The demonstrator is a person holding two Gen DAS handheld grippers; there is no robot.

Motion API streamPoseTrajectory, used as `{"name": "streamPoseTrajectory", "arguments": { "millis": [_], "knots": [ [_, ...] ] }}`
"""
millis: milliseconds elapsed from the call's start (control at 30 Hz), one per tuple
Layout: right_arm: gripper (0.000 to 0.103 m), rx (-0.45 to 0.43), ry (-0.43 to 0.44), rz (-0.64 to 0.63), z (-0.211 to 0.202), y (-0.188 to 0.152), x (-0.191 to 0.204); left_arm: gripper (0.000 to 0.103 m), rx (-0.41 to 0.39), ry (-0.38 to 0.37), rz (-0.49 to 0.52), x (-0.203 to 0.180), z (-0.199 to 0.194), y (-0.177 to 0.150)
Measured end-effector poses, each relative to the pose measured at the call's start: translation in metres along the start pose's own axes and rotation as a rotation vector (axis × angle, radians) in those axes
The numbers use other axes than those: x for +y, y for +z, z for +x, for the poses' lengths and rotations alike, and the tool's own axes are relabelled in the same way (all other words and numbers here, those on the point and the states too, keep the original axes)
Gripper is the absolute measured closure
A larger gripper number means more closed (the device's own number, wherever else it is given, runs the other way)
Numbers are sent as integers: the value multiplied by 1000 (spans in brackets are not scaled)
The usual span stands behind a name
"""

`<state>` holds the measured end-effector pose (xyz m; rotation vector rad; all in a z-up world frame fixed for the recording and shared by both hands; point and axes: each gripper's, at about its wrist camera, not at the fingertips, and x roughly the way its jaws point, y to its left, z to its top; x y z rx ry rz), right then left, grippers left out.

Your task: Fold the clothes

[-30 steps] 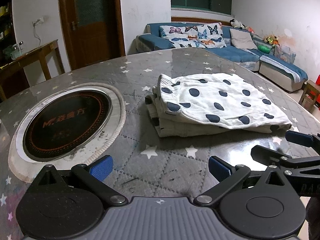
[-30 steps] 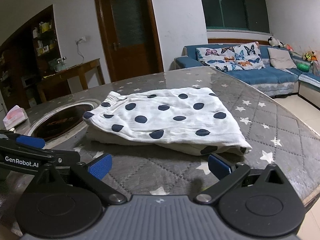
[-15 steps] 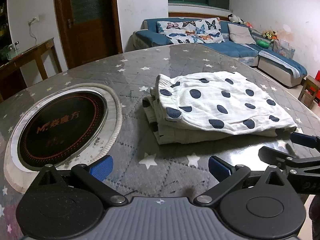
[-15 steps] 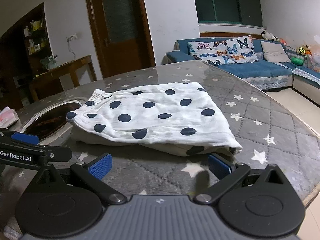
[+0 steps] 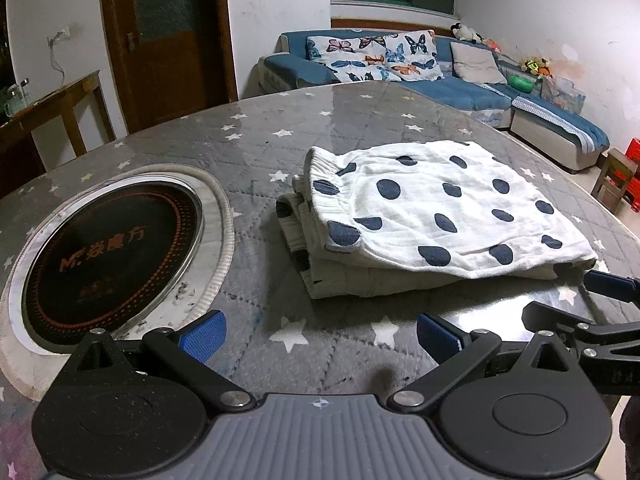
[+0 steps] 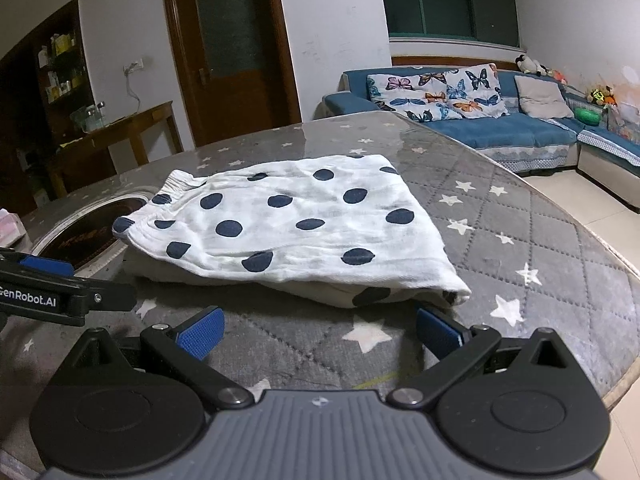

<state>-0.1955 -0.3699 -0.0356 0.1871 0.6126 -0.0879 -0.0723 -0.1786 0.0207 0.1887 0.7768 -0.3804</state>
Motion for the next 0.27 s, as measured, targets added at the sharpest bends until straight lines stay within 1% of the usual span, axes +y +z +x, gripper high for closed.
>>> {"name": "streamPoseTrajectory", "arguments": {
  "millis": [267],
  "knots": [
    [0, 5, -18, -12, 6, 3, -2, 0, 14, -12, 0, 1, 6, 4]
  ]
}}
